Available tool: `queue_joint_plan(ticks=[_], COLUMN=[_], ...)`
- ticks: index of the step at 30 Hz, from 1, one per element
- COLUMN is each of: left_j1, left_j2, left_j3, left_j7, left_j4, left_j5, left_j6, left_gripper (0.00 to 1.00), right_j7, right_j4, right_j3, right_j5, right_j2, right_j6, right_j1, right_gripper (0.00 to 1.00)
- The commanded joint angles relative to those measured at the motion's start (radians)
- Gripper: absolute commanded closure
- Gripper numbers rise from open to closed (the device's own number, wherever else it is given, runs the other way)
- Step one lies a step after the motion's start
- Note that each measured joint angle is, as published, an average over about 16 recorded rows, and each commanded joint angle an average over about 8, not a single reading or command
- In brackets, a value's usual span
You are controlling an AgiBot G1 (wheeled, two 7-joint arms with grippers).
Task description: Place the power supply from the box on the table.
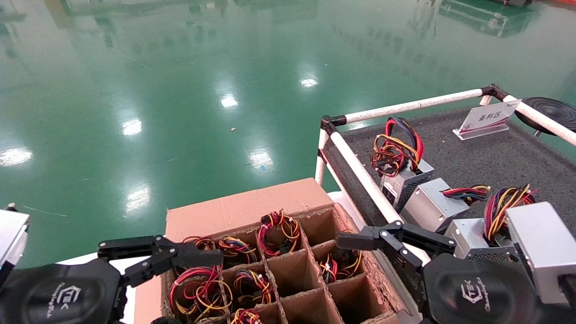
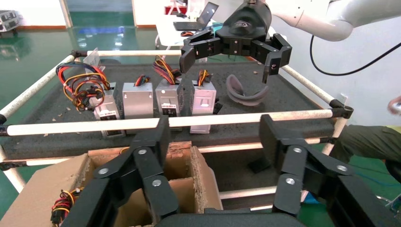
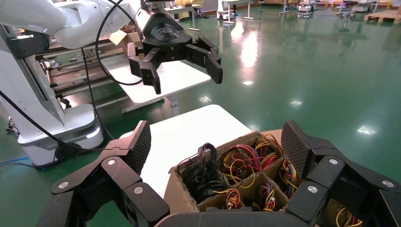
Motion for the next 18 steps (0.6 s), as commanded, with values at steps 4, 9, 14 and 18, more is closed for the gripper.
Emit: queue_joint_plan(ticks=[4, 9, 14, 18], left_j1=[0.0, 0.0, 0.0, 0.0], left_j2=[0.0, 0.0, 0.0, 0.0], left_j3=[0.0, 0.0, 0.0, 0.0], left_j7=[0.0, 0.0, 0.0, 0.0], left_j4=[0.0, 0.0, 0.0, 0.0], left_j5=[0.0, 0.0, 0.0, 0.0], left_j6=[0.0, 0.0, 0.0, 0.0], left_gripper=[1.0, 1.0, 1.0, 1.0], right_j7=[0.0, 0.0, 0.0, 0.0], right_j4=[0.0, 0.0, 0.0, 0.0], right_j3=[0.0, 0.0, 0.0, 0.0], right_j5=[0.0, 0.0, 0.0, 0.0], right_j2=[0.0, 0.0, 0.0, 0.0], right_j6=[0.0, 0.0, 0.0, 0.0], right_j1=[0.0, 0.0, 0.0, 0.0], right_gripper=[0.0, 0.0, 0.0, 0.0])
